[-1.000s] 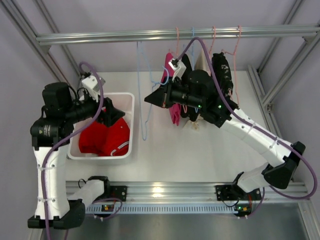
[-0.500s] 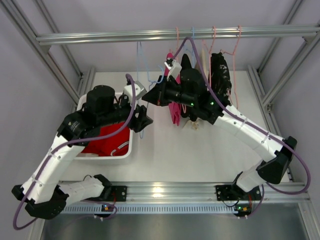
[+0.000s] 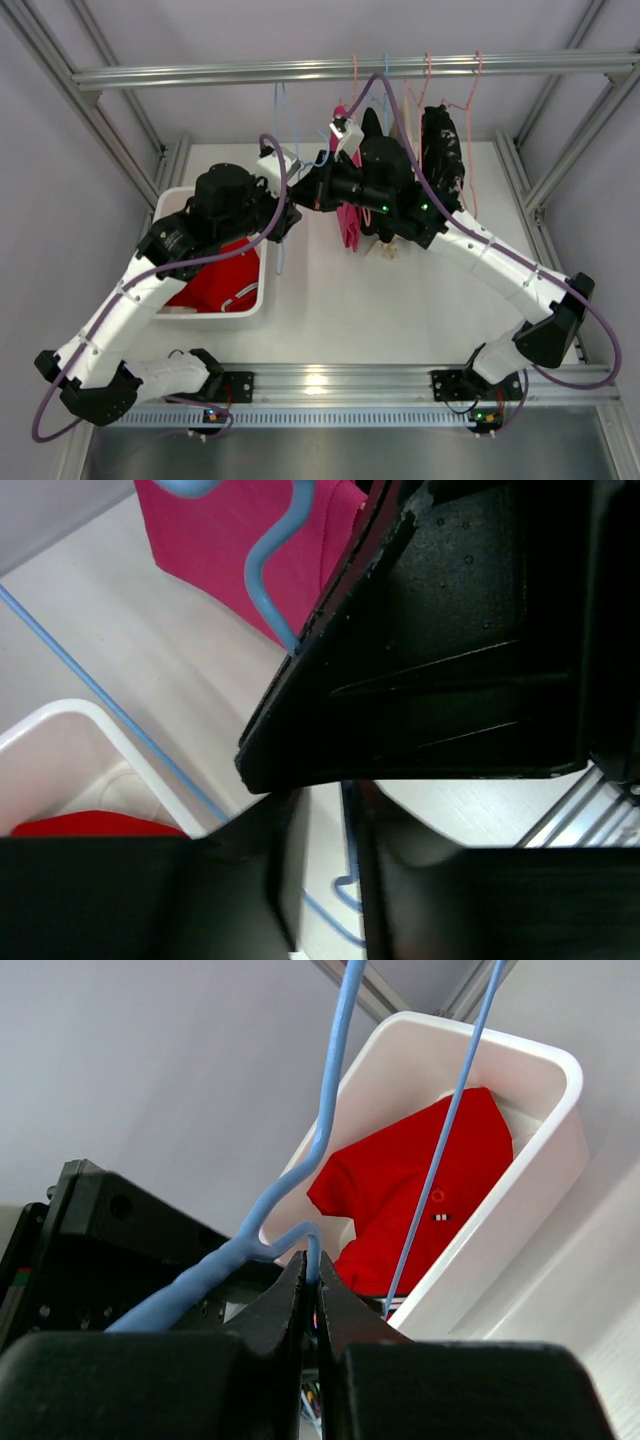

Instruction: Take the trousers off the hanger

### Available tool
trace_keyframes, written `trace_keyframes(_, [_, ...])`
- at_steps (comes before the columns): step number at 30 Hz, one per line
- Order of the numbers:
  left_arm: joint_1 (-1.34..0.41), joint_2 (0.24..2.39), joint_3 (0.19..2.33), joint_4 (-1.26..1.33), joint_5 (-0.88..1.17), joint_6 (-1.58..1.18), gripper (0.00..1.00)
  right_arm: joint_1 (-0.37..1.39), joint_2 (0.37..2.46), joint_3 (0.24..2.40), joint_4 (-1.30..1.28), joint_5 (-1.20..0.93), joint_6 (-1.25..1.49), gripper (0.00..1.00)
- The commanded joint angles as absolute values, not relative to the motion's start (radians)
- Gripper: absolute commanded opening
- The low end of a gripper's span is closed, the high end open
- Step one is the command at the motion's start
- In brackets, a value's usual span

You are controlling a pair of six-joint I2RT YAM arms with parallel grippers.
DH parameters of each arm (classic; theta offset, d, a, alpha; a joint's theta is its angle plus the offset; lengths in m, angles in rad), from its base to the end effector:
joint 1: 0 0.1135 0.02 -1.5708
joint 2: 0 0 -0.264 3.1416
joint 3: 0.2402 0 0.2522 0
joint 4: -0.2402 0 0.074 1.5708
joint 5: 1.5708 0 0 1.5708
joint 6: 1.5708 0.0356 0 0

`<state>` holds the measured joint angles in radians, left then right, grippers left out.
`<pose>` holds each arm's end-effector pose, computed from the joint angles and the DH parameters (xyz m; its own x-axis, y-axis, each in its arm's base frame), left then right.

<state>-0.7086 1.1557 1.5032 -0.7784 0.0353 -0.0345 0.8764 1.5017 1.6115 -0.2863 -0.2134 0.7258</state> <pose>0.1685 -0.1461 0.4491 -0.3402 0.2462 -0.9075 0.6634 0.7469 -0.0461 0.2155 0.2705 0.4442 -0.6711 0.2079 -0.7117 -0.5869 0.4375 0.6812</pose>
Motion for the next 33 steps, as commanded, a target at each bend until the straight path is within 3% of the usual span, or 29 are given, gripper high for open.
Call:
trace_keyframes(1, [-0.713,1.152,1.496,-0.721,0.025,-0.061,0.2,0.894,1.453,1.628,-0.259,-0.23,0.735,0.0])
trace_keyframes(3, [-0.713,1.14,1.476,-0.721,0.046,-0.075,0.1,0.893,1.447,1.62,-0.255,-0.233,0.735,0.0])
trace_keyframes(4, [-0.712,1.135,1.467,-0.722,0.057,-0.08,0.0,0.893,1.44,1.615,-0.253,-0.233,0.735,0.0])
trace_keyframes(5, [-0.712,1.128,1.448,-0.723,0.067,-0.096,0.0,0.891,1.437,1.611,-0.252,-0.233,0.733,0.0])
trace_keyframes(9, [-0.686,1.082,1.419,-0.729,0.126,-0.13,0.0,0.882,1.41,1.586,-0.248,-0.238,0.706,0.31])
trace_keyframes(11, [-0.67,1.068,1.413,-0.73,0.158,-0.166,0.0,0.876,1.396,1.565,-0.247,-0.239,0.692,0.63])
trace_keyframes(13, [-0.649,1.036,1.382,-0.715,0.218,-0.202,0.0,0.873,1.369,1.548,-0.244,-0.244,0.669,0.76])
trace_keyframes(14, [-0.641,1.028,1.367,-0.71,0.236,-0.218,0.0,0.871,1.359,1.53,-0.245,-0.244,0.66,0.91])
trace_keyframes(16, [-0.608,1.005,1.333,-0.699,0.288,-0.265,0.0,0.87,1.33,1.513,-0.244,-0.247,0.632,0.98])
trace_keyframes(21, [-0.522,1.011,1.336,-0.684,0.38,-0.327,0.0,0.87,1.25,1.447,-0.235,-0.258,0.548,0.99])
trace_keyframes(33, [-0.359,1.268,1.667,-0.657,0.554,-0.448,0.0,0.87,1.124,1.401,-0.241,-0.258,0.358,0.99])
